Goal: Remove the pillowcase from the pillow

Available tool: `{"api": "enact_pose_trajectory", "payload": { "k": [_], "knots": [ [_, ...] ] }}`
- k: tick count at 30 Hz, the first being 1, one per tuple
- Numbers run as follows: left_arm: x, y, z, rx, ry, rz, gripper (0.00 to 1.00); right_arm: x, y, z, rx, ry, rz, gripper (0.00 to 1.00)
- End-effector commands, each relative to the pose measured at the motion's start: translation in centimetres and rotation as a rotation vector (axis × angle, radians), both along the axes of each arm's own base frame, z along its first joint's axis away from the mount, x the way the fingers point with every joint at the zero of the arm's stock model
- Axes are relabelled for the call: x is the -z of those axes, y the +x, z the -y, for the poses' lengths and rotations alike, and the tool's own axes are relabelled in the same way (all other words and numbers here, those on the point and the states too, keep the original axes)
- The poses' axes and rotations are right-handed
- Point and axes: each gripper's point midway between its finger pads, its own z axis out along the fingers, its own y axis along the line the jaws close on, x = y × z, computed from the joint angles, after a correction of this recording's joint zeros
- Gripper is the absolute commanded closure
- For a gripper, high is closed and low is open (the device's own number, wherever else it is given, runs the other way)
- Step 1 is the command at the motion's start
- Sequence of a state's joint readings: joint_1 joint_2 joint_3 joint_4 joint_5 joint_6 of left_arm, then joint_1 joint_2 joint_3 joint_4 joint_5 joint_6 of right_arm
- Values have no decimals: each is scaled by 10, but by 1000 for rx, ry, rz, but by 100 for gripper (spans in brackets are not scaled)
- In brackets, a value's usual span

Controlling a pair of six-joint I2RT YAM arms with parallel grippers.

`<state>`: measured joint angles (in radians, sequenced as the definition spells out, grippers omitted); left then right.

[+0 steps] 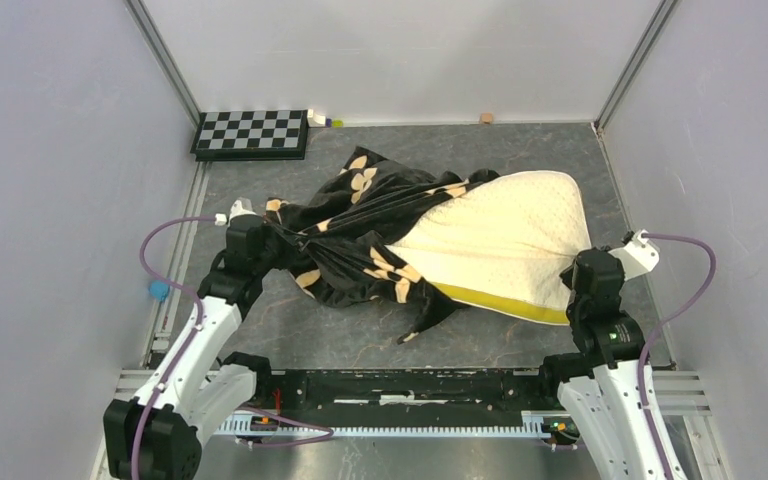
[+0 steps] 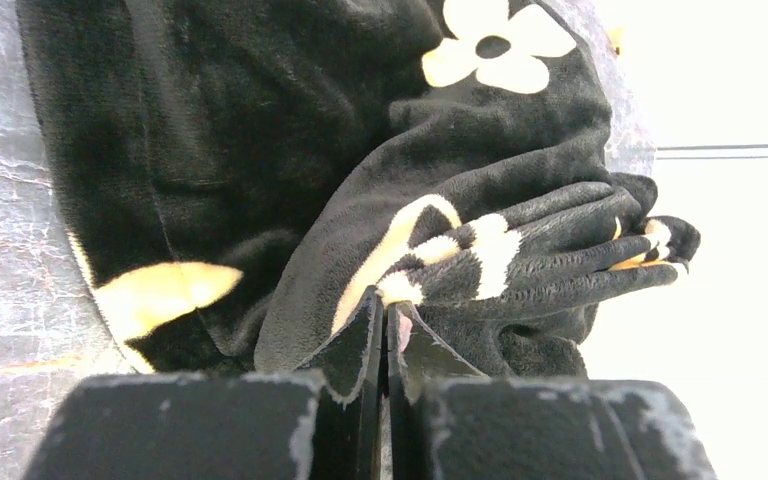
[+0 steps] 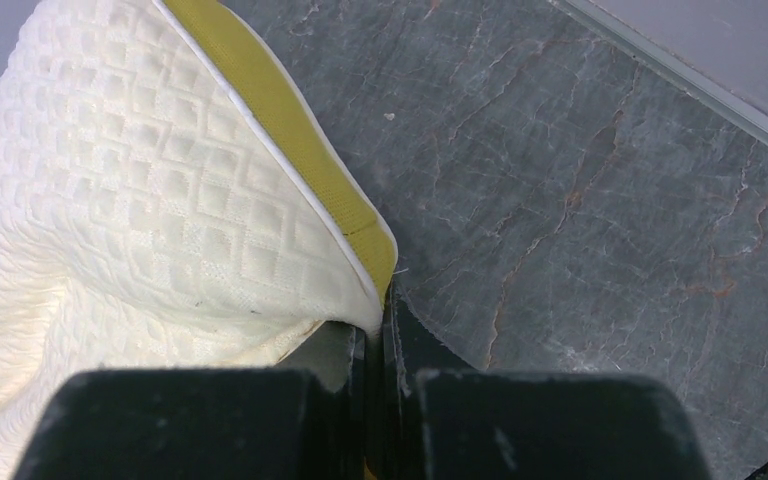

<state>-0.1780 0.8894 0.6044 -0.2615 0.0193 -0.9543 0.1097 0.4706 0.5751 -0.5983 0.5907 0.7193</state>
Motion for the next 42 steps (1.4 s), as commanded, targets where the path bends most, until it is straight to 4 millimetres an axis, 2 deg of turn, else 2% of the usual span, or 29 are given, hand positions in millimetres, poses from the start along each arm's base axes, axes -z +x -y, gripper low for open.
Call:
{"api": "enact_pose_trajectory", "payload": {
  "k": [1, 3, 4, 5, 7, 9, 10, 11, 12, 13, 17, 19, 21, 24, 28, 32, 33, 36, 42],
  "knots": [
    [-10, 16, -65, -301, 122, 48, 98, -34, -10, 47, 249, -131, 106, 100],
    [-15, 22, -55, -238, 109, 81, 98, -38, 14, 26, 60, -166, 103, 100],
    [-20, 28, -42, -161, 92, 119, 98, -41, 30, 3, -115, -198, 102, 99],
    [-22, 32, -30, -99, 70, 144, 98, -43, 44, -24, -308, -217, 109, 92],
    [-23, 34, -5, 11, 32, 144, 98, -42, 55, -63, -544, -200, 126, 77],
    [-19, 33, 11, 73, 63, 136, 98, -37, 58, -82, -648, -165, 122, 64],
    [-17, 32, 17, 93, 87, 132, 98, -34, 59, -84, -657, -158, 114, 51],
    [-15, 31, 17, 88, 117, 129, 98, -31, 59, -84, -658, -155, 108, 32],
    [-14, 29, 19, 92, 142, 128, 98, -28, 59, -84, -657, -150, 100, 9],
    [-13, 28, 19, 95, 158, 127, 98, -26, 58, -83, -650, -145, 85, 2],
    [-13, 22, 18, 103, 209, 127, 95, -26, 53, -82, -672, -159, 17, 2],
    [-16, 20, 17, 105, 226, 135, 85, -26, 49, -100, -772, -120, 19, 2],
    [-23, 17, 20, 113, 242, 146, 68, -20, 43, -120, -877, -57, 11, 2],
    [-38, 7, 37, 185, 329, 153, 51, -5, 33, -137, -968, 5, -38, 2],
    [-66, -5, 65, 261, 532, 151, 34, 17, 30, -131, -946, -36, -124, 2],
    [-74, -17, 104, 416, 649, 168, 26, 38, 25, -147, -982, -82, -219, 2],
    [-74, -20, 114, 458, 656, 173, 24, 41, 24, -150, -978, -109, -240, 2],
    [-59, -30, 143, 592, 646, 149, 18, 49, 12, -178, -1087, -187, -283, 2],
    [-19, -40, 165, 686, 609, 65, 3, 67, -1, -198, -1158, -399, -408, 2]
  ]
}}
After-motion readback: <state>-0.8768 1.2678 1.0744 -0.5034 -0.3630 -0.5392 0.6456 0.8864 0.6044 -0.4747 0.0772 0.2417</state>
